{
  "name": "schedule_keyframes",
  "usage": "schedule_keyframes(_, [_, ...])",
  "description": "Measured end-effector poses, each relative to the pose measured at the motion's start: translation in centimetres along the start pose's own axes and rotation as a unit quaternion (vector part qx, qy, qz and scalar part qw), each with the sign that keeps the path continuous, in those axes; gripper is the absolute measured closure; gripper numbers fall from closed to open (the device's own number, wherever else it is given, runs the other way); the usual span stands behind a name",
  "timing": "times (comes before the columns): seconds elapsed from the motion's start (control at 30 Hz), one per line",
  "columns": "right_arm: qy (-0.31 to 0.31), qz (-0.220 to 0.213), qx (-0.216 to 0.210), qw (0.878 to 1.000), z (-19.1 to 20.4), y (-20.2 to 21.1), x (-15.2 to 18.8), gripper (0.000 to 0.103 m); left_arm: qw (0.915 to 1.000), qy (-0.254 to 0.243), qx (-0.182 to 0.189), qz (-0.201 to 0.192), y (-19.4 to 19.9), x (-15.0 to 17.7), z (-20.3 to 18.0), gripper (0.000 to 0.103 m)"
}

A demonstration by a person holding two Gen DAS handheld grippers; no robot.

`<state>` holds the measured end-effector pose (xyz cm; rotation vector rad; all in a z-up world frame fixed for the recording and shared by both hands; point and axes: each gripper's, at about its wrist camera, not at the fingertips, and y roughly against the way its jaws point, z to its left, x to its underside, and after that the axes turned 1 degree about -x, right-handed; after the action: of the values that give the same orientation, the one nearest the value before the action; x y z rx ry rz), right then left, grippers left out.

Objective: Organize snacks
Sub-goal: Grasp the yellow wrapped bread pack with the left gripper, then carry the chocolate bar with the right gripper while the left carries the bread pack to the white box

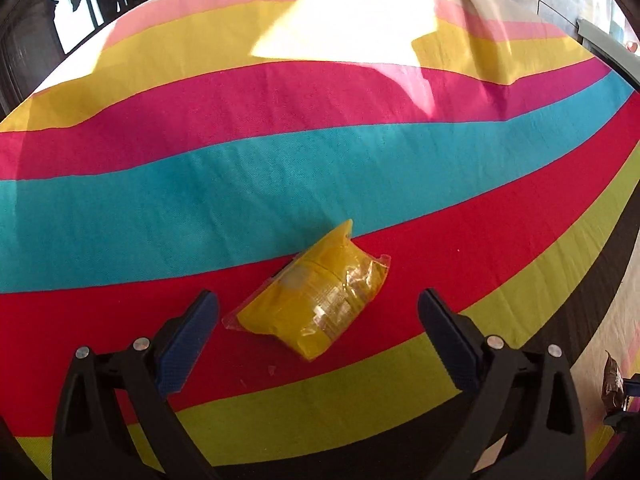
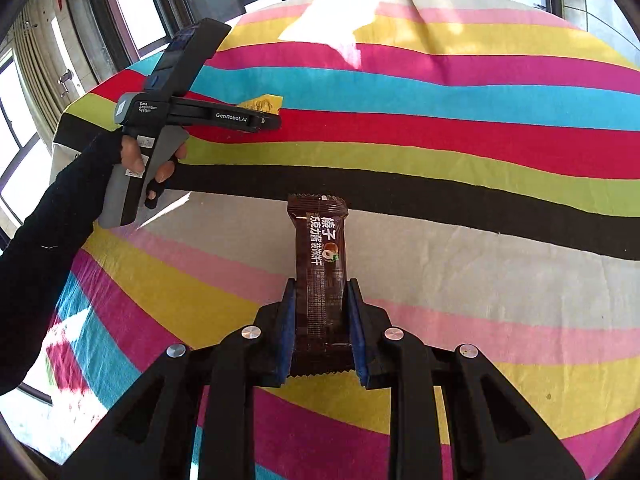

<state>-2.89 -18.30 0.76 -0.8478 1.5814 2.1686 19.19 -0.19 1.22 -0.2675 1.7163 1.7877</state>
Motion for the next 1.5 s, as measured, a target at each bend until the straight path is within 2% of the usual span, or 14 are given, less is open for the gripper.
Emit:
schedule_keyframes(0.03, [-0.007, -0.003, 0.0, 1.0, -0.1, 0.6, 0.5, 0.078, 1.0, 0.001, -0.002, 0.009, -0.2, 0.2, 0.0, 0.032])
schedule_keyframes(0.07, [-0.014, -0.005, 0.0, 1.0, 0.0, 1.1, 1.0, 0.078, 0.9999, 0.01, 0.008, 0.012, 0.1, 0.6, 0.1, 0.055])
schedule_keyframes(0.1, [-0.019, -0.007, 0.001, 1.0, 0.0, 1.6, 1.5, 0.078, 0.9988, 0.025, 0.04, 0.014, 0.6, 1.1, 0.1, 0.069])
schedule_keyframes(0.13, [-0.024, -0.009, 0.001, 1.0, -0.1, 2.1, 2.0, 0.078, 0.9966, 0.041, 0.07, 0.013, 1.2, 1.8, -0.1, 0.071])
schedule_keyframes(0.5, [-0.055, -0.037, 0.009, 0.998, 2.0, 6.5, 6.5, 0.078, 0.9908, 0.061, 0.117, -0.03, 10.5, 11.9, -5.8, 0.072])
schedule_keyframes(0.67, [-0.055, -0.046, 0.01, 0.997, 4.2, 8.1, 8.6, 0.078, 0.9924, 0.031, 0.119, -0.015, 12.9, 15.8, -7.6, 0.069])
schedule_keyframes(0.73, [-0.059, -0.047, 0.008, 0.997, 4.8, 8.6, 9.4, 0.078, 0.993, 0.024, 0.115, -0.007, 12.7, 16.4, -7.9, 0.057])
schedule_keyframes(0.8, [-0.06, -0.046, 0.009, 0.997, 5.4, 9.0, 10.0, 0.078, 0.9955, 0.014, 0.093, -0.012, 12.9, 16.5, -8.0, 0.01])
schedule_keyframes(0.83, [-0.059, -0.046, 0.011, 0.997, 5.6, 9.2, 10.3, 0.078, 0.9965, 0.009, 0.08, -0.023, 12.8, 16.2, -8.0, 0.01])
schedule_keyframes(0.9, [-0.056, -0.047, 0.018, 0.997, 6.1, 9.8, 10.8, 0.078, 0.9975, 0.003, 0.066, -0.022, 12.3, 15.5, -8.1, 0.01])
schedule_keyframes(1.0, [-0.057, -0.055, 0.027, 0.997, 6.4, 11.0, 11.5, 0.078, 0.9958, -0.011, 0.089, -0.019, 11.7, 14.8, -9.0, 0.015])
schedule_keyframes(1.03, [-0.058, -0.058, 0.031, 0.996, 6.5, 11.4, 11.7, 0.078, 0.9957, -0.022, 0.087, -0.021, 11.6, 14.7, -9.6, 0.025])
schedule_keyframes(1.07, [-0.06, -0.062, 0.035, 0.996, 6.6, 11.9, 12.0, 0.078, 0.9956, -0.03, 0.088, -0.014, 11.3, 14.7, -10.3, 0.067])
schedule_keyframes(1.5, [-0.064, -0.081, 0.063, 0.993, 6.9, 14.8, 15.6, 0.078, 0.9872, -0.055, 0.136, -0.063, 17.8, 20.3, -17.1, 0.067])
